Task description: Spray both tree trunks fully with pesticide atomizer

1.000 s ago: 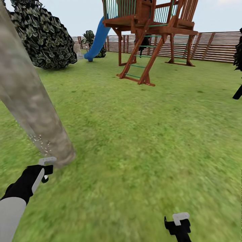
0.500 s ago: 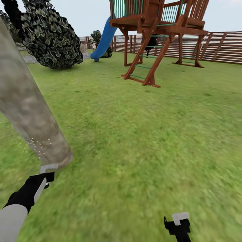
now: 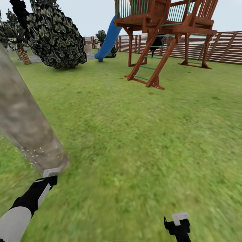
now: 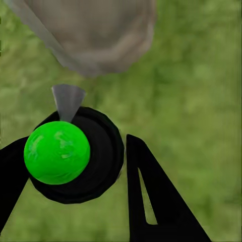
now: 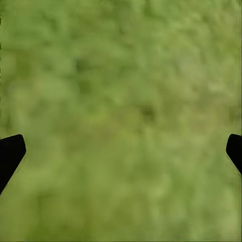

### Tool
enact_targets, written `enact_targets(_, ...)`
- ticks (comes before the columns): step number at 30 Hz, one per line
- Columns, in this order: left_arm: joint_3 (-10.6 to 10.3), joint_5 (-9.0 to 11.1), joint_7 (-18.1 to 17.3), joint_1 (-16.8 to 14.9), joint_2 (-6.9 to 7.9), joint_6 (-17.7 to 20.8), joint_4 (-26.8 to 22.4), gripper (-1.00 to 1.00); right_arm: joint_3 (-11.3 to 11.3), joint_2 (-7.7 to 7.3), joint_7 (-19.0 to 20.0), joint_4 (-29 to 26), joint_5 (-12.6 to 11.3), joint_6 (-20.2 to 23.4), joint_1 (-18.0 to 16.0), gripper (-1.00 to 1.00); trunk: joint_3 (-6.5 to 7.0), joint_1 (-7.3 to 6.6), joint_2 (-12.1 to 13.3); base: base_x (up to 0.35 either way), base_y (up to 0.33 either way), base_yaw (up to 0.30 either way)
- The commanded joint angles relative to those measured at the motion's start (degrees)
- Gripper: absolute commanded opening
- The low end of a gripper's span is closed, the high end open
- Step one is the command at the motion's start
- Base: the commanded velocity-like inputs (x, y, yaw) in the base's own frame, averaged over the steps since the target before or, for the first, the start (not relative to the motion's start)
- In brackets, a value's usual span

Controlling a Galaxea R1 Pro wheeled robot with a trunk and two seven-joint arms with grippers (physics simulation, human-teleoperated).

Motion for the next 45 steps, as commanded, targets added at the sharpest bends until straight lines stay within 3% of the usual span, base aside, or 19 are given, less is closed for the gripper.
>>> enact_targets(1, 0.0, 0.3, 0.2, 0.0, -0.01, 0.3, -0.1, -1.0, -0.5, 0.01, -0.2, 0.1, 0.6, -0.2, 0.0, 1.0, -0.05, 0.02, 0.0, 0.321, -0.014, 0.223)
enact_targets(15, -0.4, 0.2, 0.3, 0.0, -0.01, 0.4, -0.1, -1.0, -0.5, 0.01, -0.2, 0.1, 0.6, -0.2, 0.0, 1.0, -0.05, 0.02, 0.0, 0.029, -0.001, 0.275)
enact_targets(18, -0.4, 0.2, 5.7, 0.0, -0.08, 0.6, 0.0, -1.0, -0.5, 0.01, -0.2, 0.0, 0.6, -0.2, 0.0, 1.0, -0.05, 0.02, 0.0, 0.0, 0.0, 0.278)
enact_targets(21, -0.3, 0.5, 6.9, 0.0, -0.1, 0.5, 0.0, -1.0, -0.5, 0.01, -0.2, 0.0, 0.6, -0.2, 0.0, 1.0, -0.05, 0.02, 0.0, 0.0, 0.0, 0.267)
enact_targets(29, -0.3, 0.7, 4.1, 0.0, -0.1, 0.5, -0.3, -1.0, -0.5, 0.01, -0.2, 0.0, 0.5, -0.2, 0.0, 1.0, -0.05, 0.02, 0.0, 0.094, -0.136, 0.041)
enact_targets(45, -0.1, 0.9, 4.1, 0.0, -0.01, 0.5, -0.5, -1.0, -0.5, 0.01, -0.2, 0.0, 0.5, -0.2, 0.0, 1.0, -0.05, 0.02, 0.0, 0.149, -0.236, 0.117)
